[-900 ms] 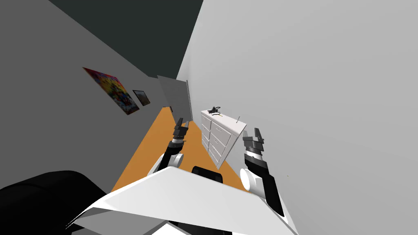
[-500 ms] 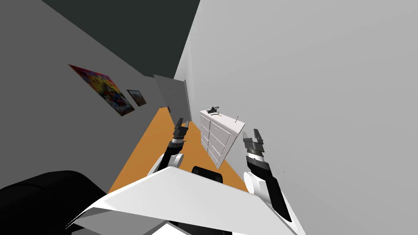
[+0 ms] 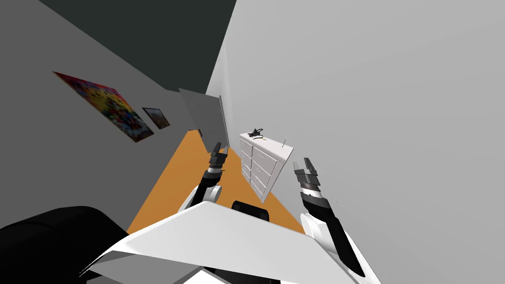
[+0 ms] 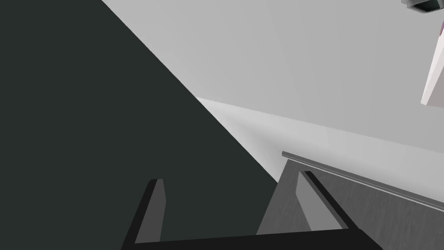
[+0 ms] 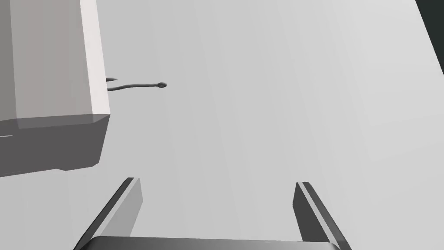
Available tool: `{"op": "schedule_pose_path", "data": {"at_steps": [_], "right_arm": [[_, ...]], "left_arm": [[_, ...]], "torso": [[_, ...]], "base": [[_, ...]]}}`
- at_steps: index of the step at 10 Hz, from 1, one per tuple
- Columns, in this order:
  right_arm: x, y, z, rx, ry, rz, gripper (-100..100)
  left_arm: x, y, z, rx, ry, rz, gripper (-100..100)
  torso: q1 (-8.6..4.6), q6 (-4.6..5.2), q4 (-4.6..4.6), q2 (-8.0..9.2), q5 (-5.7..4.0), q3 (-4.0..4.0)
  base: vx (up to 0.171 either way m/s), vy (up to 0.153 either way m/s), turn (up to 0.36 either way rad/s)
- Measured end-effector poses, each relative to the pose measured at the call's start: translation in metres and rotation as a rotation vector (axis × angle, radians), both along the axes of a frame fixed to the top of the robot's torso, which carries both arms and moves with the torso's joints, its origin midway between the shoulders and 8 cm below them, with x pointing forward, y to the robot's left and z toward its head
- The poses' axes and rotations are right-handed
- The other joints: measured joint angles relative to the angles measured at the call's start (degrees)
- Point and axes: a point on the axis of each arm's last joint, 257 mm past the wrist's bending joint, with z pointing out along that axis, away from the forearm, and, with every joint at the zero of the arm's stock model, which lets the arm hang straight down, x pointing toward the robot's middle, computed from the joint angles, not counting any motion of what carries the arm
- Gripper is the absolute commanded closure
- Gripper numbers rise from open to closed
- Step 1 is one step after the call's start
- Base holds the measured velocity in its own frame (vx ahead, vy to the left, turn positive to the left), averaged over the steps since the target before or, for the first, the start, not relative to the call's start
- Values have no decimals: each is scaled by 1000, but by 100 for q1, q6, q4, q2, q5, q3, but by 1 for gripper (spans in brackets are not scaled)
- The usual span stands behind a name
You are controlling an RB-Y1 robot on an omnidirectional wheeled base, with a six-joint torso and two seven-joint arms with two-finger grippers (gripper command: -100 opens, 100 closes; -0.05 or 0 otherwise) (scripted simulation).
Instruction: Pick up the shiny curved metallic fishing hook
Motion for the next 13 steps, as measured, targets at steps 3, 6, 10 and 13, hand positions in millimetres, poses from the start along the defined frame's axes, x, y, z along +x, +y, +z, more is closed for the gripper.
{"op": "schedule_pose_path", "data": {"at_steps": [3,6,10,13], "right_arm": [[-1,-6,-12,-65,40,27,-100],[-1,-11,-22,-127,77,54,-100],[-2,-19,-37,-205,130,85,-100],[-2,-26,-44,-263,166,109,-100]], "left_arm": [[0,0,0,0,0,0,0],[0,0,0,0,0,0,0],[0,0,0,0,0,0,0],[0,0,0,0,0,0,0]], "torso": [[0,-2,0,-1,0,0],[0,-3,0,0,0,0],[1,1,0,1,0,0],[1,1,0,0,0,0]], "base": [[6,22,-129],[3,19,-74],[1,20,-86],[2,20,-89]]}}
